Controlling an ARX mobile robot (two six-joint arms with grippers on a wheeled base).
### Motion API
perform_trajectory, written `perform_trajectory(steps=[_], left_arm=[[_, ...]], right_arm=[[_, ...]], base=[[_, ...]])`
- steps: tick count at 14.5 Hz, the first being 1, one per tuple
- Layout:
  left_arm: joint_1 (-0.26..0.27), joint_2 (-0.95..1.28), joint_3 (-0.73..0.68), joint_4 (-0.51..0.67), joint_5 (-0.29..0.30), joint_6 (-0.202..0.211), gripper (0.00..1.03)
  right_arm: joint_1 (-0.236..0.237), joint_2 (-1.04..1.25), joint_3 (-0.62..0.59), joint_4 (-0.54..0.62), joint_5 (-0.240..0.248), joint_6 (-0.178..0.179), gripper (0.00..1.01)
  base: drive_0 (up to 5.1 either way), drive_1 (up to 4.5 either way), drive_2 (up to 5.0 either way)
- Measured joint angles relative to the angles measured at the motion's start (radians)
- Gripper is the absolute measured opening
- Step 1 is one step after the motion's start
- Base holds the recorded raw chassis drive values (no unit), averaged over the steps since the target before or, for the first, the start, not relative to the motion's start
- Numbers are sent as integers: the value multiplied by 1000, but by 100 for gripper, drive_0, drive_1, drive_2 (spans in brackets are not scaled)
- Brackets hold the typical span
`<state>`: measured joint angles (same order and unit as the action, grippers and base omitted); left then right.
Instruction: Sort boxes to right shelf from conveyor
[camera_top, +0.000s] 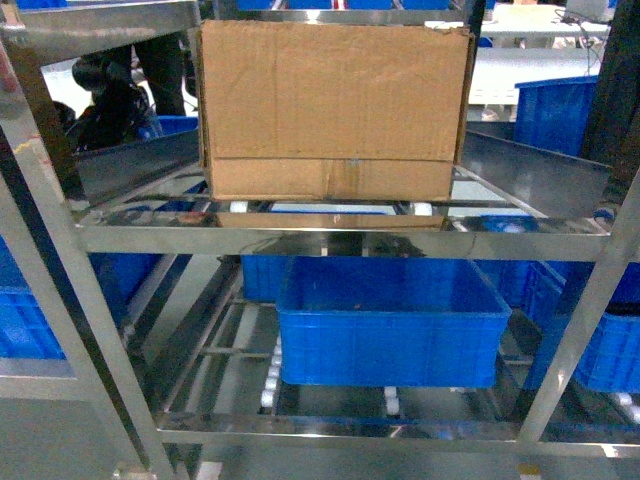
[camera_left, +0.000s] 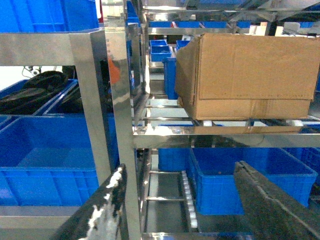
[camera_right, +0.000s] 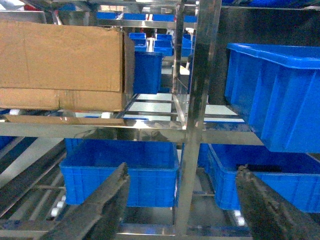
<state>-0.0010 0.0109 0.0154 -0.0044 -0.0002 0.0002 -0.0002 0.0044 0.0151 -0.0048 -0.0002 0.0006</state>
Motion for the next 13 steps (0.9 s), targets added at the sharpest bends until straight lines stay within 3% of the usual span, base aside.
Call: perform_trajectory(steps=[10,13], left_arm=[[0,0,0,-3,0,0,99],[0,0,0,-3,0,0,98]], right_arm=[[0,0,0,-2,0,0,98],[0,0,0,2,-1,0,98]], base=[[0,0,0],[0,0,0]])
